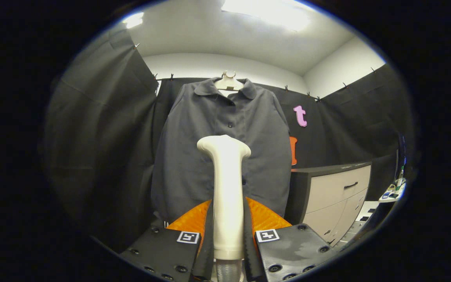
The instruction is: Iron the clothes twice with a garment steamer, once on the left side and once on the right side.
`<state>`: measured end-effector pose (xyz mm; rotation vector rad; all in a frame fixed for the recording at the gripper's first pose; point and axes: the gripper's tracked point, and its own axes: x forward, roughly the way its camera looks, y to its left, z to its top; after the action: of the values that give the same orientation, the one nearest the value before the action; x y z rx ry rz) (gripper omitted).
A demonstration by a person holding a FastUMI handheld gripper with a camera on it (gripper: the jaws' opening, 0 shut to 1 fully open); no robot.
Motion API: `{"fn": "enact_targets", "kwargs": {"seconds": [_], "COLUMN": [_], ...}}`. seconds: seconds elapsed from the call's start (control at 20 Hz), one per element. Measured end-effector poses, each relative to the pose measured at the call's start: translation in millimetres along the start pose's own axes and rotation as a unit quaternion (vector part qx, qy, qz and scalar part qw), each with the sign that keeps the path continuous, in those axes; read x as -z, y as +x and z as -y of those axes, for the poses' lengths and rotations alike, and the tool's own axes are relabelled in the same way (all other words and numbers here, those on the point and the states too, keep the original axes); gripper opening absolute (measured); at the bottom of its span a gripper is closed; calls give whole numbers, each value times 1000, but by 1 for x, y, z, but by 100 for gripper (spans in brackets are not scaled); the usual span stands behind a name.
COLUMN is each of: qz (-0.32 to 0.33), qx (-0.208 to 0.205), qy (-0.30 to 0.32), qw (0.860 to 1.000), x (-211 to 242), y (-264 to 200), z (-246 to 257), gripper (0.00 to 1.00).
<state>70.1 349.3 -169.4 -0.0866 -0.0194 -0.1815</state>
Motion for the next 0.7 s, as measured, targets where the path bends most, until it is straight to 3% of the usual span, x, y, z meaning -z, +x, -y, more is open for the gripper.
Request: {"fn": "enact_targets", "kwargs": {"seconds": [0.7], "qz": [51], "qx": [15], "qy": [-8], "qw": [999], "x": [-38], "y": [-55], "z": [60], "gripper": [39]}}
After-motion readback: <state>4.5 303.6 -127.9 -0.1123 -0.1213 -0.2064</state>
